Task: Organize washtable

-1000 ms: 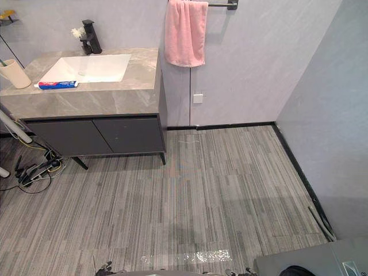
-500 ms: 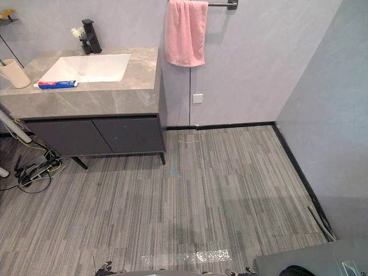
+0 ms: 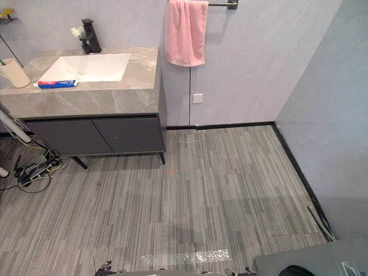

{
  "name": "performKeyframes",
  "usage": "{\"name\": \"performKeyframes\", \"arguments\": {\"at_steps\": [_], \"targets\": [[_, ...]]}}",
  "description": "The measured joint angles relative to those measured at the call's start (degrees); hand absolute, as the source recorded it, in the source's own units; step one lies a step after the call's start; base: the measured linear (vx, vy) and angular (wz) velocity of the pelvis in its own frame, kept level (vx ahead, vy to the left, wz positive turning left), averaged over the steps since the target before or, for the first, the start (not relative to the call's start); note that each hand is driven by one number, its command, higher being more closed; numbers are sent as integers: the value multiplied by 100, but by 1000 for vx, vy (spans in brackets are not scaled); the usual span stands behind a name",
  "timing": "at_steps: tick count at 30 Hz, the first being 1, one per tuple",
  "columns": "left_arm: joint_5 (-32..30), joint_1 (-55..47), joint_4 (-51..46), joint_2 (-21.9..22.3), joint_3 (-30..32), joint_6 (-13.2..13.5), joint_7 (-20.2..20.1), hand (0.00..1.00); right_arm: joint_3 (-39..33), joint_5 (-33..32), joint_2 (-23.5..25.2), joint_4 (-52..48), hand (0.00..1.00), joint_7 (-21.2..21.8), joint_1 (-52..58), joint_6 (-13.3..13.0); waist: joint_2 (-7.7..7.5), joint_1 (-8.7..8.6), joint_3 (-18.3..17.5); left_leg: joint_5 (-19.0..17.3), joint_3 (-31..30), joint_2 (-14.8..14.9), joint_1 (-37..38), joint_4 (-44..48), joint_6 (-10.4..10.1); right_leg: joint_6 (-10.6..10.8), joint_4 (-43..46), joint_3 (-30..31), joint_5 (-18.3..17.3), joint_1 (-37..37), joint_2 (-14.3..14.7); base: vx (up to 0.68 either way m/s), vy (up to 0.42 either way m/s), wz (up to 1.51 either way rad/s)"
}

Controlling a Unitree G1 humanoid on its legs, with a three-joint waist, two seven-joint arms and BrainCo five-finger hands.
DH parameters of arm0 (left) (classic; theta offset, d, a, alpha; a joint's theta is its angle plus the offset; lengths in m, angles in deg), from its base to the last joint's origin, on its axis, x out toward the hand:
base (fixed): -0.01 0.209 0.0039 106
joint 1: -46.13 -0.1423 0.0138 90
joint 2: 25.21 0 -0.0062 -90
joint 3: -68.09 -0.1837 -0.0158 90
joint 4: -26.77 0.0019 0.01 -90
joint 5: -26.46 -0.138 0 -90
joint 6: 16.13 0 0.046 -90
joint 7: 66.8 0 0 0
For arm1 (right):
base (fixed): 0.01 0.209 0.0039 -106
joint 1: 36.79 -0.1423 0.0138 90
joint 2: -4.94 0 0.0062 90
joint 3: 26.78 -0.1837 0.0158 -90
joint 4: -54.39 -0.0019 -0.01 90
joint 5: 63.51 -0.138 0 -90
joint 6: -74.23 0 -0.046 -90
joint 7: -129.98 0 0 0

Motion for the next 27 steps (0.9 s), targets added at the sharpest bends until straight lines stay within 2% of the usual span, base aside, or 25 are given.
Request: {"name": "performKeyframes", "arguments": {"at_steps": [22,25,26,27], "targets": [[5,5,0,-2,7,0,0,0,4,-7,-1,0,0,11,-7,0,6,-2,6,0,13,2,-8,-1,0,-1,-1,13,0,-14,3,0,0,0],[79,32,-14,11,37,-1,3,0,6,-18,-28,-1,0,84,-135,8,39,9,63,-2,157,88,-58,4,-6,-29,449,68,-138,-342,33,-17,-19,-29],[156,34,-11,-19,92,-4,5,0,7,-47,-19,-8,0,114,-195,1,-13,-1,140,-17,243,107,-51,9,-51,-120,702,91,-270,-439,32,-17,-49,-23],[205,56,-13,-43,182,-9,4,0,8,-82,9,-7,0,119,-203,-9,-76,-14,208,-200,286,143,-137,281,-243,-215,879,96,-402,-494,26,-29,-96,-19]]}}
